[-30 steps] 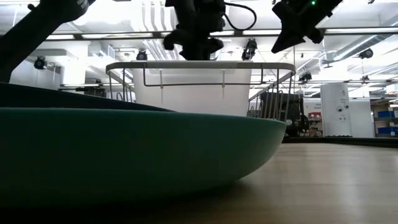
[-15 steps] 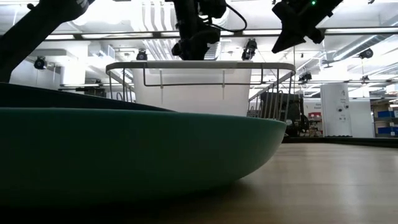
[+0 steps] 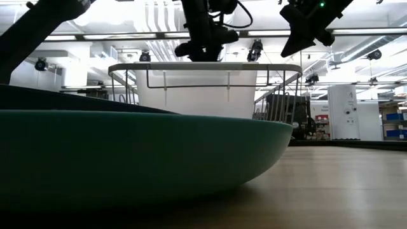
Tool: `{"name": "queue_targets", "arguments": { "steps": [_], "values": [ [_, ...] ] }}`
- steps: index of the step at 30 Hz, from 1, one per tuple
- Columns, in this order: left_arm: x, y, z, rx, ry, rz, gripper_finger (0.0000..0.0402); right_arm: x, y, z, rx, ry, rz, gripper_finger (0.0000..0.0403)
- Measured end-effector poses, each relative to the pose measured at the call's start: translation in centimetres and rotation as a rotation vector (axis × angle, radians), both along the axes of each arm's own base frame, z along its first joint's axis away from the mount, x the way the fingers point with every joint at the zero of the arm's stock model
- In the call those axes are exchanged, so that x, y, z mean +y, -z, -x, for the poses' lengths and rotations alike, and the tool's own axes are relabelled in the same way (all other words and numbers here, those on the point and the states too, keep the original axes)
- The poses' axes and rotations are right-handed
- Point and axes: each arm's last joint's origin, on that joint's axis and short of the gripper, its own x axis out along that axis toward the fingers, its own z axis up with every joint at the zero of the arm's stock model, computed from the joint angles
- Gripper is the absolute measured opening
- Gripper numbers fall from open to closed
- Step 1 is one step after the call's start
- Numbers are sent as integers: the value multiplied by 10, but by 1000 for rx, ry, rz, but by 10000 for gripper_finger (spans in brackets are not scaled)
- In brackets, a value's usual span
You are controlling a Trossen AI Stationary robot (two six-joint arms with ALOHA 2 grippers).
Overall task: Sort dishes
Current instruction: Put the pink plate in the dishwasher rack
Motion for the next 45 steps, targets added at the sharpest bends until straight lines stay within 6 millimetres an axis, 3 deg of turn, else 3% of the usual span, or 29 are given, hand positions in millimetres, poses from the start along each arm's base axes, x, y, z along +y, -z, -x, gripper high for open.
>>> {"name": "queue_targets", "arguments": {
  "steps": [8, 14, 21, 32, 45],
  "values": [
    [-5, 9, -1, 32, -58, -53, 81, 0, 2, 2, 47, -12, 12, 0],
    [-6, 19, -3, 37, -78, -42, 81, -1, 1, 14, 70, 138, 63, 0],
    [-12, 23, -4, 38, -81, -30, 99, 1, -6, 24, 19, 153, 71, 0],
    [-24, 25, -10, 9, -60, -17, 140, 1, -6, 23, 22, 152, 71, 0],
    [-23, 53, -11, 32, -102, -2, 142, 1, -6, 23, 26, 143, 70, 0]
  ]
}}
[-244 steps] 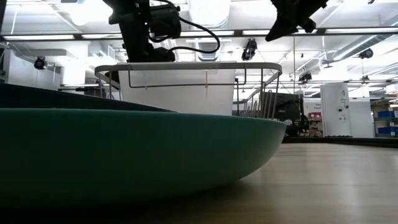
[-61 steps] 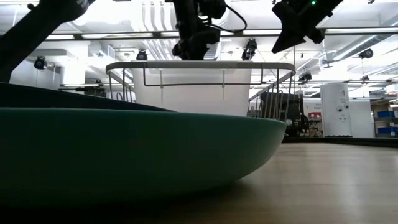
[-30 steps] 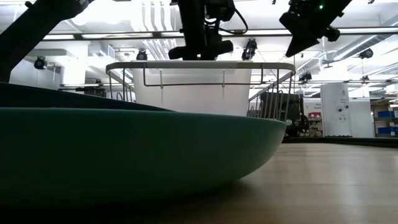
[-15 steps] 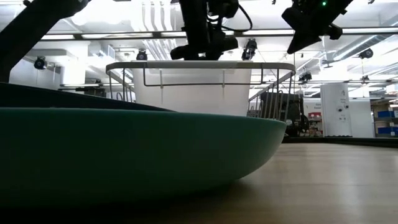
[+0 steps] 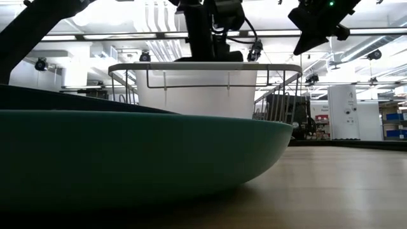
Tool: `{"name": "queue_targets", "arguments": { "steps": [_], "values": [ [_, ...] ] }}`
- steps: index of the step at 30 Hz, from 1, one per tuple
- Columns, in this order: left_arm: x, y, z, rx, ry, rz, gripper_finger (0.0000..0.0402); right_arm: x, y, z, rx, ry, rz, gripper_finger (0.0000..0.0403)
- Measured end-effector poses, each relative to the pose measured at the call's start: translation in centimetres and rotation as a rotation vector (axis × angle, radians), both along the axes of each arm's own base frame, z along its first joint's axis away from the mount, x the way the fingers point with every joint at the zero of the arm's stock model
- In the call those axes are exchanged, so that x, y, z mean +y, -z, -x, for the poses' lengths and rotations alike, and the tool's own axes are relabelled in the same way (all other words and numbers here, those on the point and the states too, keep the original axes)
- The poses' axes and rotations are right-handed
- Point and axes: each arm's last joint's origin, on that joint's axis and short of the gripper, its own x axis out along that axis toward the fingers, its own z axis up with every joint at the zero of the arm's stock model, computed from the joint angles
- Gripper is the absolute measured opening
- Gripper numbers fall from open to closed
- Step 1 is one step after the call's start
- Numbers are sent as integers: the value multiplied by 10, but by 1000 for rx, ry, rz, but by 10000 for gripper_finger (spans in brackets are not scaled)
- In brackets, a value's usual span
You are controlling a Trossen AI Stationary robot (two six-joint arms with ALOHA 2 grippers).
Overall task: Sort dishes
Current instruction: Put the pink plate in the dishwasher rack
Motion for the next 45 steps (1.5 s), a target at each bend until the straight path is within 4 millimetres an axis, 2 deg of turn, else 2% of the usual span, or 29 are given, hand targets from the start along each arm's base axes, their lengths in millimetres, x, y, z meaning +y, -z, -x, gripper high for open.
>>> {"name": "queue_targets", "arguments": {
  "steps": [5, 14, 19, 28, 31, 39, 45],
  "values": [
    [0, 12, 0, 14, -1, 4, 142, 0, 0, 0, 0, 0, 0, 0],
    [0, 15, 0, 14, 0, 4, 134, 0, 0, 0, 0, -1, 0, 0],
    [0, 15, 0, 16, 9, 2, 105, 0, 0, 0, 0, -1, 0, 0],
    [-1, 14, 0, 20, 23, 12, 23, 0, 0, 0, 1, -2, 0, 0],
    [-3, 7, 0, 27, 40, 12, 6, 0, 0, 0, 1, -2, 0, 0],
    [-11, -34, 4, 13, 87, -11, 6, 0, 0, 0, 6, -6, 3, 0],
    [-24, -62, 1, -24, 235, -65, 6, 0, 4, 0, 21, -8, 0, 0]
  ]
}}
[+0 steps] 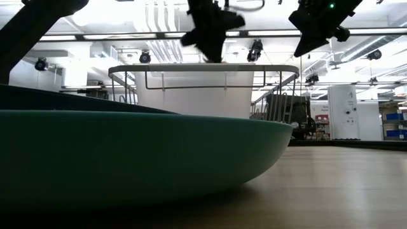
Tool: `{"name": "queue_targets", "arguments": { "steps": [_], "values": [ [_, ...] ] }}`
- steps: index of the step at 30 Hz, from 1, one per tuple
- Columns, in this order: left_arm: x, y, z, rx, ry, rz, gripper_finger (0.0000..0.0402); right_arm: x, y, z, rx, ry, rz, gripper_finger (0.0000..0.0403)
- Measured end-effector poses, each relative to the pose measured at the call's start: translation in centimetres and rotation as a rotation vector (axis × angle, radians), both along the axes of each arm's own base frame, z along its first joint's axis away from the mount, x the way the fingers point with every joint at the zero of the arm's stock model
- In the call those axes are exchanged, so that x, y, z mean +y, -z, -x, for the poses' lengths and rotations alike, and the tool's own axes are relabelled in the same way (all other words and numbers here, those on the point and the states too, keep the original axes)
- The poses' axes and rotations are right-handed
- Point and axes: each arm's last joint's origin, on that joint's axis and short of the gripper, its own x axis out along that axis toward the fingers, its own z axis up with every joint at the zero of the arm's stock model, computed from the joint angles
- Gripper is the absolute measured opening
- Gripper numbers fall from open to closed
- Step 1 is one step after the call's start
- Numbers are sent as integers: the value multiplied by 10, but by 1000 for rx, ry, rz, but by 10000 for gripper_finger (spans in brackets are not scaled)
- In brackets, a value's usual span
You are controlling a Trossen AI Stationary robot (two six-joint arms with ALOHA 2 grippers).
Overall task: Sort dishes
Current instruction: Put the pink plate in the dishwasher rack
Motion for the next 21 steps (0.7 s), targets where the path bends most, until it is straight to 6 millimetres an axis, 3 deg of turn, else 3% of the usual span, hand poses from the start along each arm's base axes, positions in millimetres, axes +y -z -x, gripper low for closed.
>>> {"name": "queue_targets", "arguments": {
  "steps": [4, 7, 13, 21],
  "values": [
    [-11, -18, -4, -44, 204, -15, 4, 0, 7, 0, 24, -2, -4, 0],
    [-16, -20, -6, -89, 396, 109, 2, 0, 10, 1, 35, -2, -5, 0],
    [-7, -25, -7, -147, 438, 137, 1, 1, 10, 3, 23, -1, -5, 0],
    [12, -30, 17, -61, 598, 252, 1, 2, 11, 9, 32, -5, -12, 0]
  ]
}}
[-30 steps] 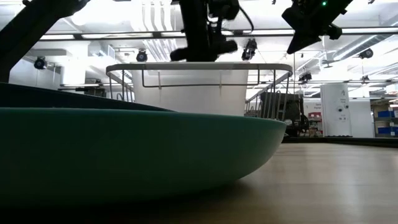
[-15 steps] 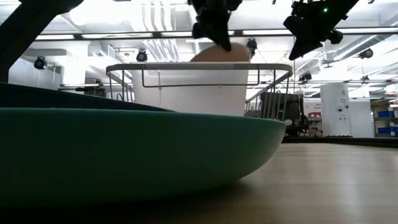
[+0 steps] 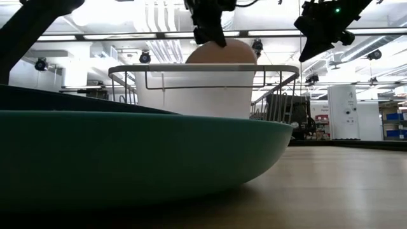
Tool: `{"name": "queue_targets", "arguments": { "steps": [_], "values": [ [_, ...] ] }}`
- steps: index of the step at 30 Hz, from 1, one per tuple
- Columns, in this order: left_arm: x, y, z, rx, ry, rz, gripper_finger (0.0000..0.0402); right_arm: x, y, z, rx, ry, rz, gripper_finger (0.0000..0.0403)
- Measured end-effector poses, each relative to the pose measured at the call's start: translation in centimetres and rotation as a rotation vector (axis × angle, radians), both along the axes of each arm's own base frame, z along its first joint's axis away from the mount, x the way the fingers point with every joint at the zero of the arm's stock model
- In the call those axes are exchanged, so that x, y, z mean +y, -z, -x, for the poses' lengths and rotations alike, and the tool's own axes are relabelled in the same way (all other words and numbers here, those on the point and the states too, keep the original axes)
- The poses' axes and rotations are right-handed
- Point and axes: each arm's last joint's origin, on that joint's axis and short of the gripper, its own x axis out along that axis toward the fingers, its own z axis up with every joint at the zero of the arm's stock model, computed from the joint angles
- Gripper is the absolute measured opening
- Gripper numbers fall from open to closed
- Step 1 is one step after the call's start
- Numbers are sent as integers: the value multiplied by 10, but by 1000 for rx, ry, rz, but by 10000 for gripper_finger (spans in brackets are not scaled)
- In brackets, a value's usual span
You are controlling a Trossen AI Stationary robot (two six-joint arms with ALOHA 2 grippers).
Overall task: Sort dishes
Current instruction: Put the pink plate in the dishwasher rack
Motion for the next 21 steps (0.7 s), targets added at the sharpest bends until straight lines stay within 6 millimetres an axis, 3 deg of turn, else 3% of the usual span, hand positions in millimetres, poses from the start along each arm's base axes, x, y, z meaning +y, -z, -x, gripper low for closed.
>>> {"name": "queue_targets", "arguments": {
  "steps": [5, 11, 15, 21],
  "values": [
    [15, -11, 16, -60, 200, 106, 0, 0, 1, 2, 0, 0, 0, 0],
    [29, -21, 37, -27, 211, 97, 0, 0, 2, 1, 5, -2, 0, 0],
    [33, -22, 46, 51, 151, 2, 0, 0, 2, 1, 6, -2, 2, 0],
    [30, -16, 50, 296, 4, -376, 0, 0, 2, 1, 3, -2, 2, 0]
  ]
}}
